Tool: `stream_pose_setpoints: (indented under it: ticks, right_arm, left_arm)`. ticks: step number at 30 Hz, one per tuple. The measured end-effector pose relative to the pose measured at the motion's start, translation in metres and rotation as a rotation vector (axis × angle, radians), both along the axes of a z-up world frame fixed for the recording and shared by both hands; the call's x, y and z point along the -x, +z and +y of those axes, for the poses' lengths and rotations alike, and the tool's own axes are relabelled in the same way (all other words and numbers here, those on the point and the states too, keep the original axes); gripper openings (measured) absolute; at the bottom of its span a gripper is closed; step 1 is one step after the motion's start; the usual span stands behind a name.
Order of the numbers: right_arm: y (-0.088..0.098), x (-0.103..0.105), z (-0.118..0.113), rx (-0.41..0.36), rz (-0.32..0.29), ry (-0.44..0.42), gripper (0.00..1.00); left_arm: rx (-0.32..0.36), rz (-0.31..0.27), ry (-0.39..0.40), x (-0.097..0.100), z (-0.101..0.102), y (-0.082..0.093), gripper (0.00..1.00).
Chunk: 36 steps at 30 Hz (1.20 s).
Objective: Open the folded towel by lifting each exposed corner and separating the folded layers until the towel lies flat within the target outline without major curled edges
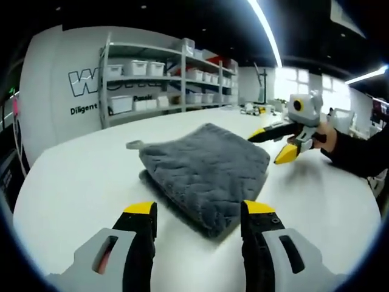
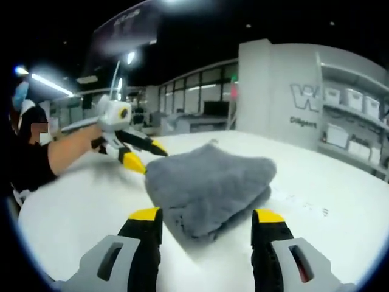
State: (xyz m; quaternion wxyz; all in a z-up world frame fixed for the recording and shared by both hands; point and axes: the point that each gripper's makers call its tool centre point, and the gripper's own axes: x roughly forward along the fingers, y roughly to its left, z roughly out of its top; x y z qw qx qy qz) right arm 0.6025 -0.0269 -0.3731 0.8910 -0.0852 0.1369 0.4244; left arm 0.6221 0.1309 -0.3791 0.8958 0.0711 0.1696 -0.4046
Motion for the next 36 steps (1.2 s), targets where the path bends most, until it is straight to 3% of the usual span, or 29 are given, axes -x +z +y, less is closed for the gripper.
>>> stream_pose_setpoints:
  ticks: [5, 8, 13, 26, 31, 36]
  right_arm:
    - [-0.003, 0.000, 0.003, -0.006, -0.007, -0.018, 0.51]
    - [-0.004, 0.002, 0.004, -0.018, 0.014, -0.008, 0.42]
    - [-0.012, 0.006, 0.007, -0.017, 0.043, -0.004, 0.34]
    - [-0.011, 0.011, 0.008, -0.028, 0.021, 0.029, 0.14]
    - [-0.010, 0.011, 0.005, -0.049, 0.041, 0.027, 0.12]
    - [-0.011, 0.011, 0.005, -0.063, 0.059, 0.025, 0.12]
  left_arm:
    - [0.009, 0.017, -0.004, 0.003, -0.004, -0.003, 0.44]
    - [0.014, 0.026, -0.015, 0.006, -0.006, -0.005, 0.39]
    - [0.018, 0.033, -0.020, 0.009, -0.010, -0.006, 0.35]
    - [0.058, 0.066, -0.025, 0.013, -0.013, -0.006, 0.22]
    - [0.099, 0.087, -0.029, 0.018, -0.015, -0.004, 0.15]
    - [0.101, 0.085, -0.041, 0.021, -0.018, -0.004, 0.14]
